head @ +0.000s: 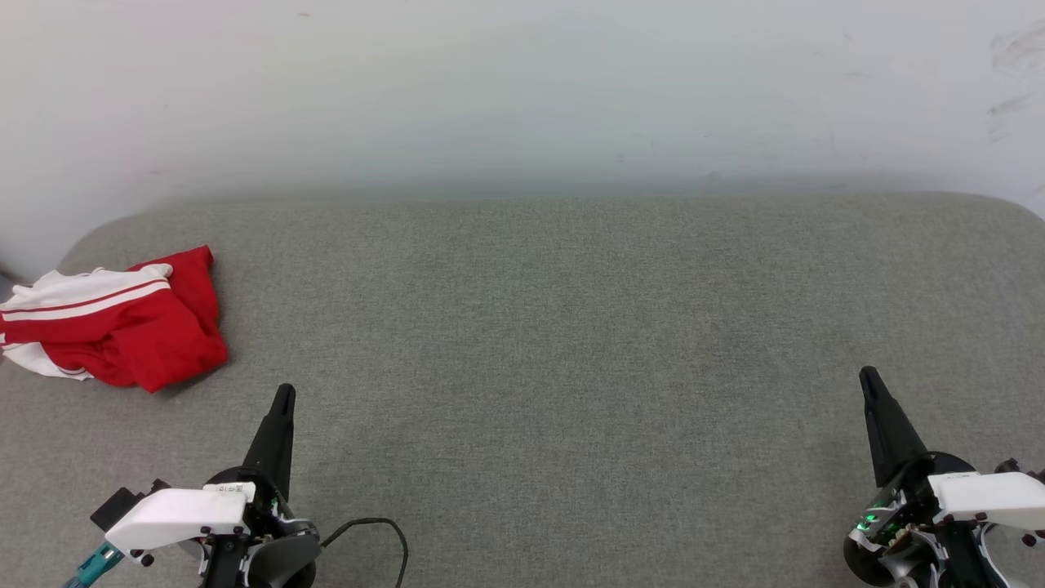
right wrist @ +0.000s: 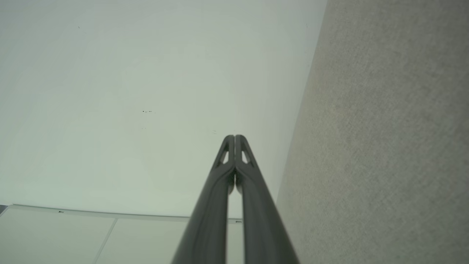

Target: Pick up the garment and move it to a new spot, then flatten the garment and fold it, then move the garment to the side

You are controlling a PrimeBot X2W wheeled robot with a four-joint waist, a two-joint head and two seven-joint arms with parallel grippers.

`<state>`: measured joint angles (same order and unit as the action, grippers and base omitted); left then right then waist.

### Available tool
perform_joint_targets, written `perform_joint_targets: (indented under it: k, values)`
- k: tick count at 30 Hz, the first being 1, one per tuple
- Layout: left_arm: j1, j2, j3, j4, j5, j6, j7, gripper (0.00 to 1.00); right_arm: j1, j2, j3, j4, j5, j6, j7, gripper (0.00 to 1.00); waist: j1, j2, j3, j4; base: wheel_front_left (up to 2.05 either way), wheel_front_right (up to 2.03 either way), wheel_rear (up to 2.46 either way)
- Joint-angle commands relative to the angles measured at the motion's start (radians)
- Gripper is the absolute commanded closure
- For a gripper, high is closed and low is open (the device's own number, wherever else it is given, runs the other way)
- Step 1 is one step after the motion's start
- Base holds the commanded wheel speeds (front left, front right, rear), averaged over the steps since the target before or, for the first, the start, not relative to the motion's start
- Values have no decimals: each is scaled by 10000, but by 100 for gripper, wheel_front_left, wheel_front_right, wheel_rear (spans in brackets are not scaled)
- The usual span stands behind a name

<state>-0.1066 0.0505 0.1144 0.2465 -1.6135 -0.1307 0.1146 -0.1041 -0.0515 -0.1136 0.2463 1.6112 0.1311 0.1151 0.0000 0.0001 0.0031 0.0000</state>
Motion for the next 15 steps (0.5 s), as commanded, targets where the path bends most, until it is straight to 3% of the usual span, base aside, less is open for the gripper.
perform_joint_targets:
  k: [1, 15]
  values:
    - [-70, -9, 14, -8, 12, -17, 21, 100, -118, 25, 2, -2, 37, -7, 9, 100, 0, -1, 0, 0, 0, 0, 0]
    - [-70, -11, 14, -8, 12, -17, 20, 100, -118, 25, 2, -2, 37, -7, 8, 100, 0, -1, 0, 0, 0, 0, 0]
